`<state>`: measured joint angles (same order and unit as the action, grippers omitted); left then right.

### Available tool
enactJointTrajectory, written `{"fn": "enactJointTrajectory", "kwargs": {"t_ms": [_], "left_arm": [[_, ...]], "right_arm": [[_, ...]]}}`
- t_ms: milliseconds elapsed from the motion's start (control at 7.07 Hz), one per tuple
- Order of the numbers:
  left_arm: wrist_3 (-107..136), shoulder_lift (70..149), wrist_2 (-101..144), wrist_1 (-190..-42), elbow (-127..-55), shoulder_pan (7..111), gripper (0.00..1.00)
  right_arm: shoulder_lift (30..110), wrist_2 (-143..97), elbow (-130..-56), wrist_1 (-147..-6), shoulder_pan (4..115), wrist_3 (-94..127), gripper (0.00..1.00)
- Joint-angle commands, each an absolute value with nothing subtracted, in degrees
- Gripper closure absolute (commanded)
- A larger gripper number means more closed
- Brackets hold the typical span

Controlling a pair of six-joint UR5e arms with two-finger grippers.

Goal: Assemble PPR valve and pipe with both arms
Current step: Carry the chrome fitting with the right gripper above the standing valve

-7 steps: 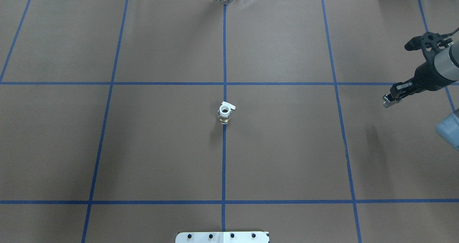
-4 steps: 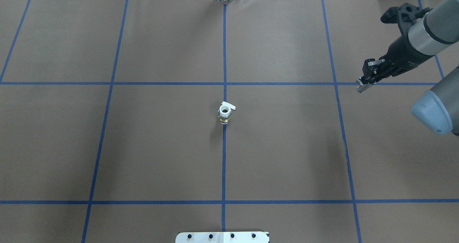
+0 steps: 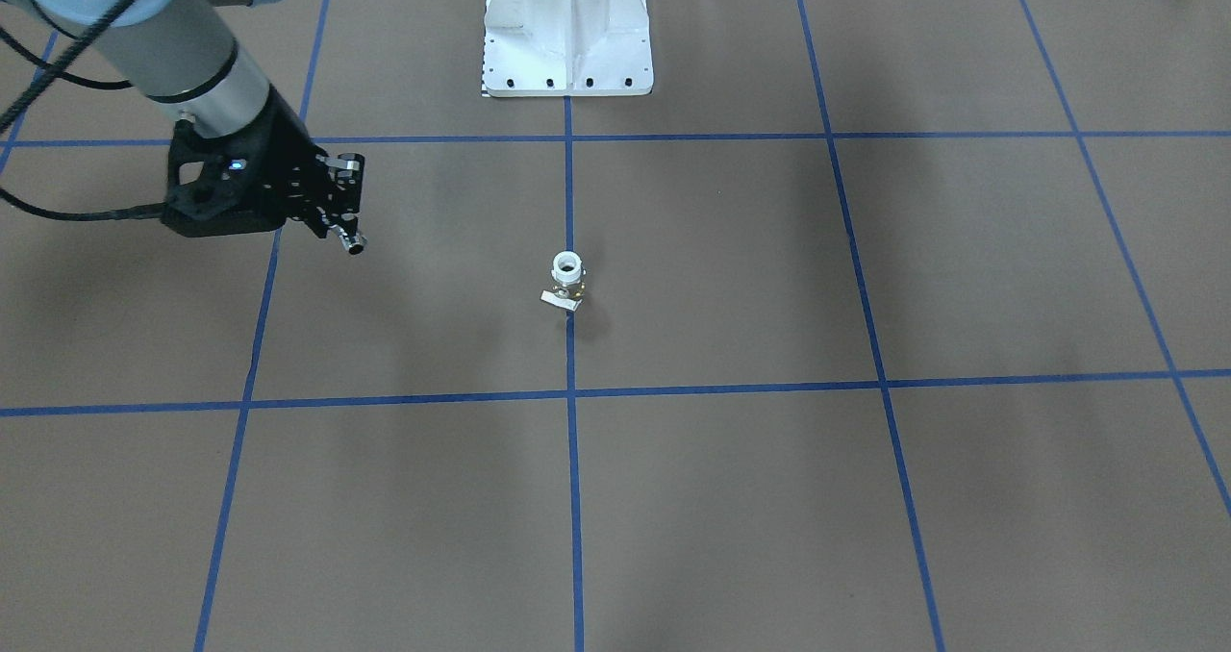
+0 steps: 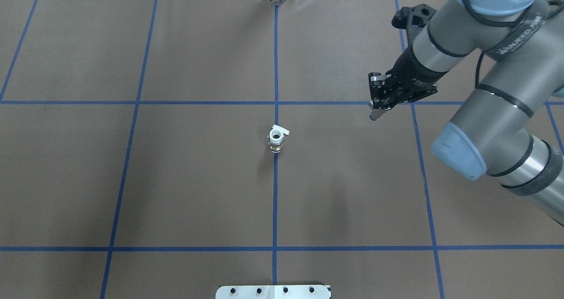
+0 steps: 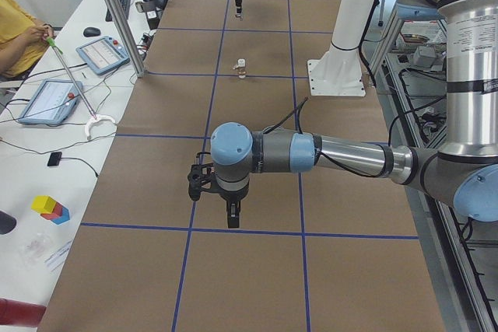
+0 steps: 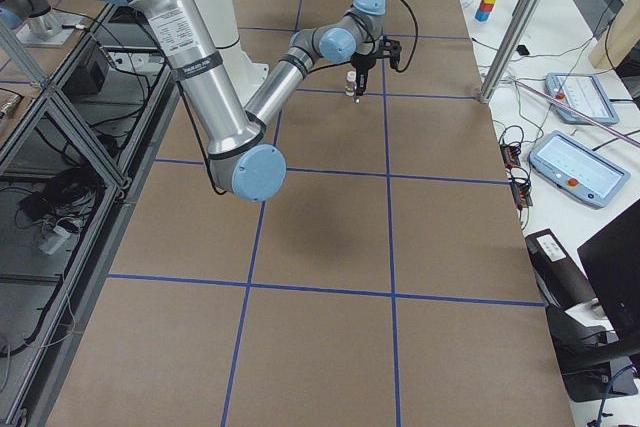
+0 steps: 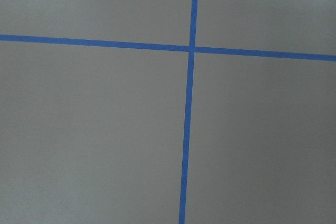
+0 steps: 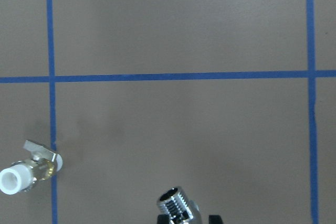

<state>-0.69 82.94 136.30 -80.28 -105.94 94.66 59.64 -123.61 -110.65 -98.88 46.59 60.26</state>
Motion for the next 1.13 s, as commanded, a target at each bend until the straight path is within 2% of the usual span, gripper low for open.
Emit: {"fn": "enactJointTrajectory", "kwargs": {"t_ms": [0, 424, 990], "left_arm": [[-0.7, 83.0, 136.2, -80.3, -105.8, 94.6, 0.0], [-0.8, 83.0, 136.3, -80.3, -105.8, 94.6, 0.0], [-0.8, 83.0, 136.4, -80.3, -105.8, 94.6, 0.0]], "right_arm": [[49.4, -117.9, -103.2, -99.0, 40.1, 71.8, 1.0], [39.5, -113.1, -92.8, -99.0, 35.8, 80.2, 1.0], [38.2, -110.4, -91.0, -99.1, 33.3, 81.0, 1.0]]}}
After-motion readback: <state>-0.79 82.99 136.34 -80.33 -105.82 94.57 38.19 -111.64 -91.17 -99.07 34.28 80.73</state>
